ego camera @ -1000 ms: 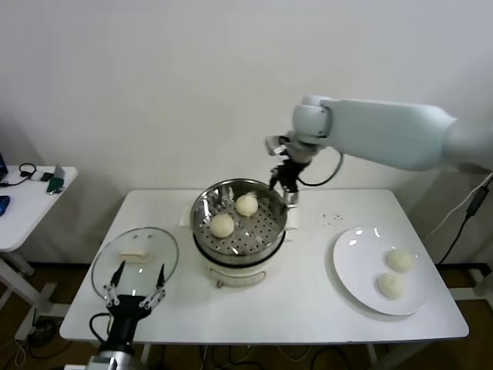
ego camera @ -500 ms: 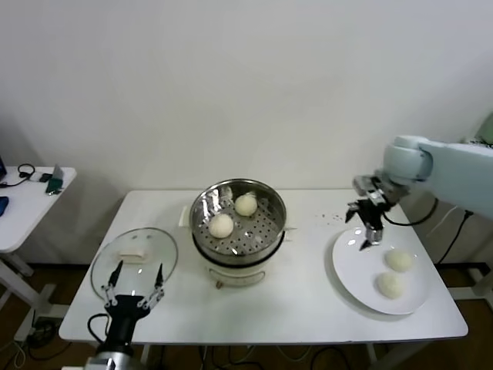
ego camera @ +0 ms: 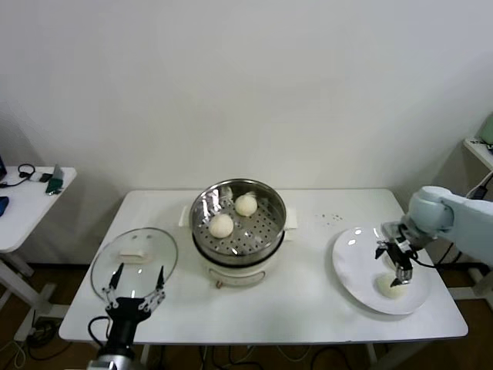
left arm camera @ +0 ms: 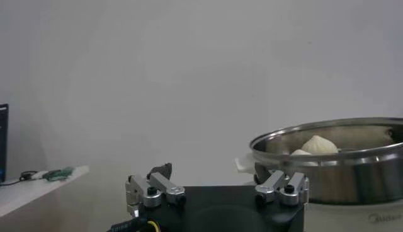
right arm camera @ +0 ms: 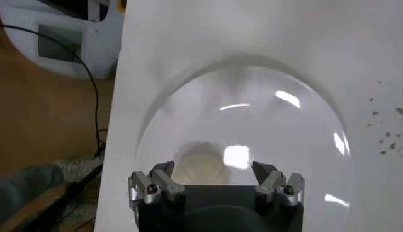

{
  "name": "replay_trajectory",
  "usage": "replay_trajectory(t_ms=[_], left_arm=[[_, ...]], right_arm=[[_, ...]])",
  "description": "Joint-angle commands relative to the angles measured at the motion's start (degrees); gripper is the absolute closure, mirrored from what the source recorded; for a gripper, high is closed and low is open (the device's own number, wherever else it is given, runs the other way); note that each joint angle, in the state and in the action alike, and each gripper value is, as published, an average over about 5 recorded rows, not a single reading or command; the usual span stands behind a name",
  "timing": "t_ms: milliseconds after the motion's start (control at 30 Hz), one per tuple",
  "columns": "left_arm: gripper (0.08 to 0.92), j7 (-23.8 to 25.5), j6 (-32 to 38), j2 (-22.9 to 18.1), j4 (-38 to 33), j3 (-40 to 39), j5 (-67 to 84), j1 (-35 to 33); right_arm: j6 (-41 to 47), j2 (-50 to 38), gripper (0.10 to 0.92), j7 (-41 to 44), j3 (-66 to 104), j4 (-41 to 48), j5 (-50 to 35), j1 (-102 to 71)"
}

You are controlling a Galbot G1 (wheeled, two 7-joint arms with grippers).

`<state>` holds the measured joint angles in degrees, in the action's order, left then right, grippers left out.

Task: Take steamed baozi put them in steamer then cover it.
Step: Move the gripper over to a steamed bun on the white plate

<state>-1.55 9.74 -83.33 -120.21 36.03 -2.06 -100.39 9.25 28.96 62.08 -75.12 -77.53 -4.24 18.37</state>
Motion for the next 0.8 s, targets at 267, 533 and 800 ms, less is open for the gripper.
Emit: replay_trajectory(t_ms=[267, 533, 800], left_arm=[[0.177, 0.10, 0.05, -0.14, 0.95, 0.01, -0.39, 0.28], [0.177, 0.01, -0.08, 0.02, 1.22, -0.01, -0.37, 0.65], [0.177, -0.08, -0.14, 0.11, 1.27, 0.12, -0.45, 0.74]], right_arm=[[-1.29, -0.38, 0.203, 0.04, 11.19, 4.86, 6.70, -12.37], [-2.15, 1.13, 0.203, 0.29, 11.82, 7.02, 8.81, -13.26], [-2.39, 2.83, 0.203, 0.33, 12.19, 8.00, 9.79, -14.18]])
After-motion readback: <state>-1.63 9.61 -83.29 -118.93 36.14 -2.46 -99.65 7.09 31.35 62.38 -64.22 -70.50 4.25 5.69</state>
